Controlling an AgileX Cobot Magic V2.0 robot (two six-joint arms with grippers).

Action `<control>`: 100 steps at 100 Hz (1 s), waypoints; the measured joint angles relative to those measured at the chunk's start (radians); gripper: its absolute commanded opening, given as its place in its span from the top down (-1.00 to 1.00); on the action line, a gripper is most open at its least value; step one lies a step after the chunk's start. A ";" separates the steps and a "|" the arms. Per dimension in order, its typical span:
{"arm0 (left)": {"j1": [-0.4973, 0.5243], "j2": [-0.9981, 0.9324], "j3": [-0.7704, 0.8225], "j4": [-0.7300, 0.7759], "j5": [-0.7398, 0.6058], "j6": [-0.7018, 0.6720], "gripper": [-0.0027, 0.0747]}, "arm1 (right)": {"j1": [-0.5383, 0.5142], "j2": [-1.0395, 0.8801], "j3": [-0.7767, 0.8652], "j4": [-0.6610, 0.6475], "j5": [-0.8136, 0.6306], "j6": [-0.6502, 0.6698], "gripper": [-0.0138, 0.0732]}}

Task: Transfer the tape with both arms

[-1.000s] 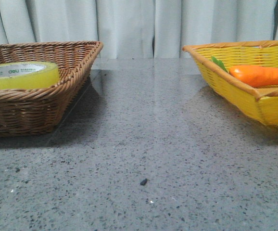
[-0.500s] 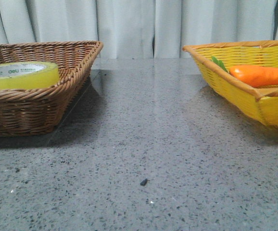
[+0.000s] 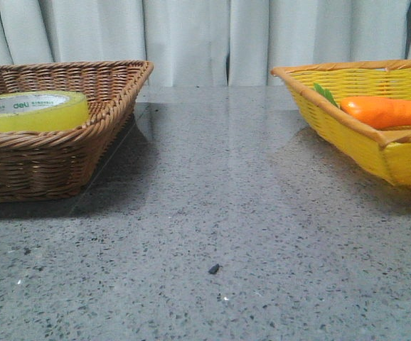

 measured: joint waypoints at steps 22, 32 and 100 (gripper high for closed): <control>0.210 -0.029 0.046 0.000 0.050 0.000 0.99 | 0.000 0.000 0.000 0.000 -0.002 0.000 0.84; 0.285 -0.029 0.046 0.000 0.104 0.000 0.99 | 0.000 0.000 0.000 0.000 -0.002 0.000 0.84; 0.317 -0.029 0.046 0.000 0.150 0.000 0.99 | 0.000 0.000 0.000 0.000 -0.002 0.000 0.84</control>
